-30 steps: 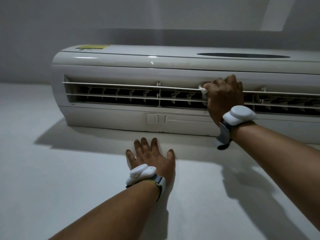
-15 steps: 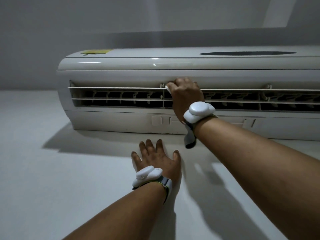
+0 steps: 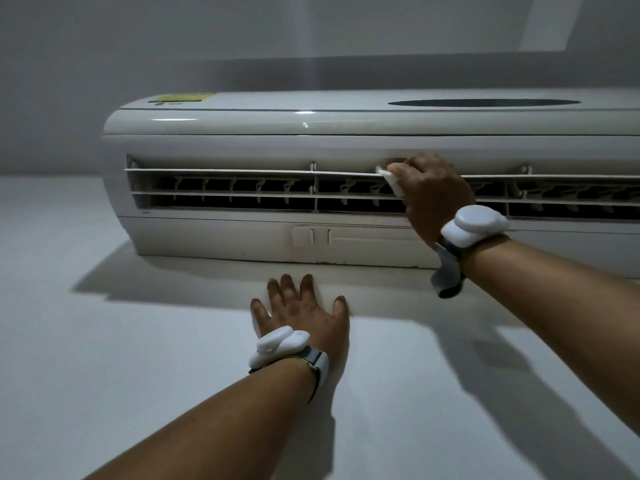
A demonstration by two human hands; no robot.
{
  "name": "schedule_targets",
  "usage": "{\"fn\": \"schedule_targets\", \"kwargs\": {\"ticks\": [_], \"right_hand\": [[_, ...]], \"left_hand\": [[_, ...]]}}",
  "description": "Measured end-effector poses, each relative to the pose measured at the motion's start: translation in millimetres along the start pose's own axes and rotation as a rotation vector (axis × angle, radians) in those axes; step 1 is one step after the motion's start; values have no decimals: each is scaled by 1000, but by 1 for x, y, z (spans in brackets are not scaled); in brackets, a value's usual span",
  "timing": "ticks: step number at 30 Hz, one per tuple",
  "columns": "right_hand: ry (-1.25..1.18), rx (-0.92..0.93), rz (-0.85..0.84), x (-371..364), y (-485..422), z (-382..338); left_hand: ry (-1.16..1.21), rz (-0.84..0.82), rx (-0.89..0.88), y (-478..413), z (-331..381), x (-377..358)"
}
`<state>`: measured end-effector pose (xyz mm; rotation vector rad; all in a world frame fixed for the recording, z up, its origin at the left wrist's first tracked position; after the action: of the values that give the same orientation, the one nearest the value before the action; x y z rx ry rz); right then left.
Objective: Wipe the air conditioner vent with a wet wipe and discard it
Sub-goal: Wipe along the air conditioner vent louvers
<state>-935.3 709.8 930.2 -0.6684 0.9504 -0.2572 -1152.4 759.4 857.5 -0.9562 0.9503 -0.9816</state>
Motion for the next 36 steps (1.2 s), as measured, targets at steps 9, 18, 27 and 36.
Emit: {"fn": "schedule_targets", "kwargs": {"ticks": [9,18,27,36], "right_hand": [[111,-22,23,15,20,70],[140,-106,16,25,31,101],[84,-176,63,9,18,55],[6,-138,4,-16,-12,-23]], "left_hand": [[-12,-14,-3,3,1,5],[-3,-27,0,5,1,10],[10,-25,-38,6,-3,13],[46,-21,-229,5,-39,23]]}}
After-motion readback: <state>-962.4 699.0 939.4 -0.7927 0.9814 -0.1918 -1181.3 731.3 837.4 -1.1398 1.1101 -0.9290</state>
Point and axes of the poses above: each hand's wrist, its own y-axis away from the middle knuckle, its own x-axis out of the back of the hand, z = x × y, the point moved 2 cm from there along -y, towards the middle knuckle, and after that the axes turned 1 degree about -x, right-handed, at the moved point
